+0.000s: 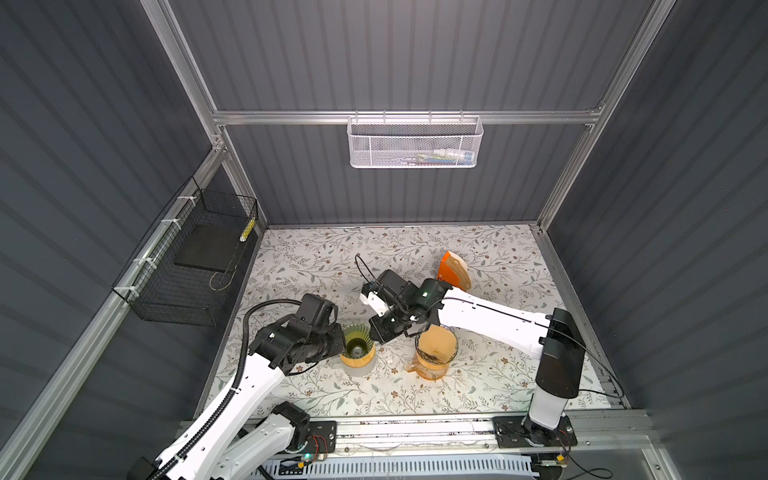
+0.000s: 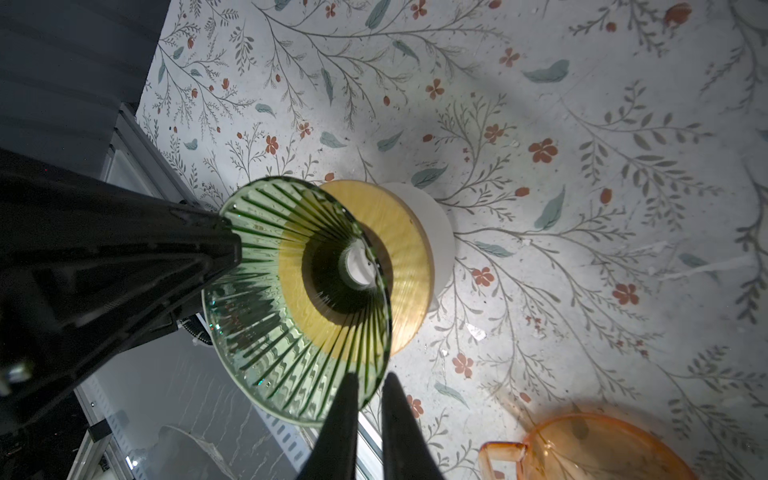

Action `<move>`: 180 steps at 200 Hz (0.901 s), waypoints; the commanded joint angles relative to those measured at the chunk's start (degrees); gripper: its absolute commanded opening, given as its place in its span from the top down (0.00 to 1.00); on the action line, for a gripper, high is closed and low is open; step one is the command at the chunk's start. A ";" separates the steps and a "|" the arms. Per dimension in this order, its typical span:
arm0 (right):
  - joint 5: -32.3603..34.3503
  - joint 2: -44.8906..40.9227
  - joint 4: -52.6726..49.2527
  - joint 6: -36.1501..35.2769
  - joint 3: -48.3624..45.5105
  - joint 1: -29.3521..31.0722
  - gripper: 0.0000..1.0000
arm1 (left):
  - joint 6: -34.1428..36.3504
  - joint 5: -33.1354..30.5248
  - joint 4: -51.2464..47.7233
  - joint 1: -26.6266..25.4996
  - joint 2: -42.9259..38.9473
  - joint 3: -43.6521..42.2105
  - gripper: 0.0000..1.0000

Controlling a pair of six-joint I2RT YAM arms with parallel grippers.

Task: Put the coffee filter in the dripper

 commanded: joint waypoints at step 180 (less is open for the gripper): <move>4.42 -19.25 4.83 0.10 -9.15 -15.87 0.76 | 7.77 -4.51 1.16 -0.04 6.81 15.93 0.80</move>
